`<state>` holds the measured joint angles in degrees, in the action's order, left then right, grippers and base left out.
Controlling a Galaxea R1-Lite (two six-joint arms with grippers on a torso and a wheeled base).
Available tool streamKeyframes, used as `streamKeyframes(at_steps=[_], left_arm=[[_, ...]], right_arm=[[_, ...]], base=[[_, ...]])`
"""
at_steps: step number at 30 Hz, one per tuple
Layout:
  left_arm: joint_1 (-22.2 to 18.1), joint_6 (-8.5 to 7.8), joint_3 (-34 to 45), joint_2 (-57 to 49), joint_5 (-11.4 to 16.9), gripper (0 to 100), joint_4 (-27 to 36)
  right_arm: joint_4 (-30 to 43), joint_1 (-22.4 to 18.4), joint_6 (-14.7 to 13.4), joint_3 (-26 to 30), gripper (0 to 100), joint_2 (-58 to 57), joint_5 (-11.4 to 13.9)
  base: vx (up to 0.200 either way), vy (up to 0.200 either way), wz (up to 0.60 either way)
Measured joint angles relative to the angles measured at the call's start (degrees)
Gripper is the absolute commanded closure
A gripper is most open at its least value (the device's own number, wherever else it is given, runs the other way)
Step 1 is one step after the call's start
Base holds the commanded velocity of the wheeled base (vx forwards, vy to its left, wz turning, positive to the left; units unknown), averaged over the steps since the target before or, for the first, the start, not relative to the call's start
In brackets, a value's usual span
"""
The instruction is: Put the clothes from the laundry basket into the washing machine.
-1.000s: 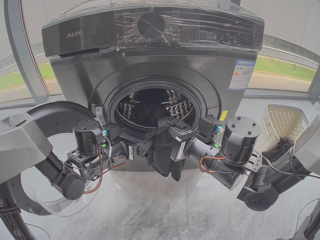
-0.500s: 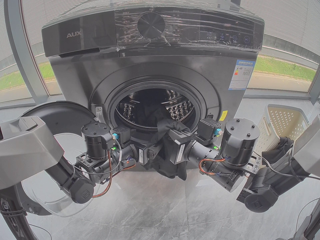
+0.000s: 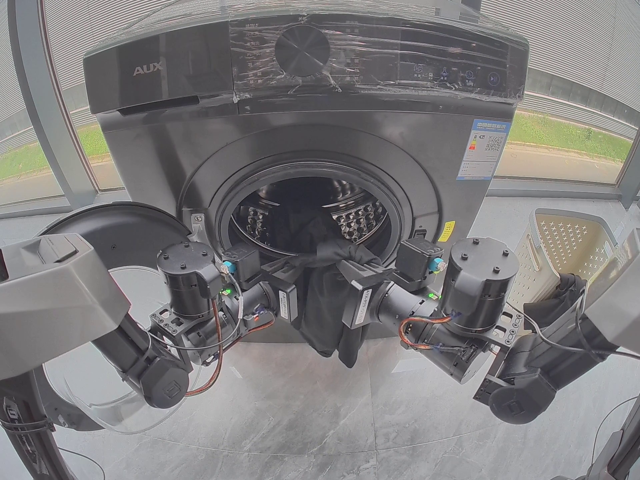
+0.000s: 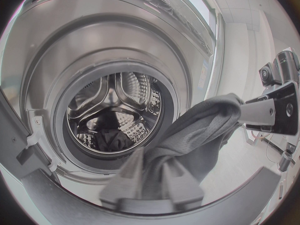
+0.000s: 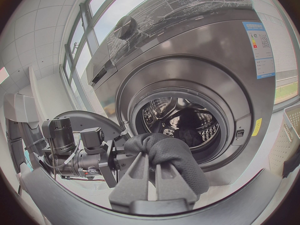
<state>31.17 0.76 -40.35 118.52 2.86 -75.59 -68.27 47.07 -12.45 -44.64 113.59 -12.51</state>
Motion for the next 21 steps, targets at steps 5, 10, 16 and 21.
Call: streamKeyframes(at_steps=[5, 10, 16, 21], left_arm=[[0.1, -0.05, 0.0, -0.7, 0.0, 100, -1.6], [0.1, -0.02, 0.0, -2.7, -0.2, 100, -2.3], [0.3, 0.0, 0.1, -5.7, -0.7, 100, -2.1], [1.3, 0.0, 0.3, -7.2, -0.9, 100, -2.1]], right_arm=[[0.0, -0.2, 0.0, 0.4, 100, 0.0, 0.1], [0.0, -0.3, 0.0, 2.4, 100, -0.1, 0.6], [-0.1, -0.6, 0.0, 4.7, 0, -0.5, 1.4], [0.5, -1.8, 0.7, 6.5, 0, -0.5, 1.5]], base=[[0.0, 0.0, 0.0], [0.0, 0.0, 0.0], [0.0, 0.0, 0.0], [0.0, 0.0, 0.0]])
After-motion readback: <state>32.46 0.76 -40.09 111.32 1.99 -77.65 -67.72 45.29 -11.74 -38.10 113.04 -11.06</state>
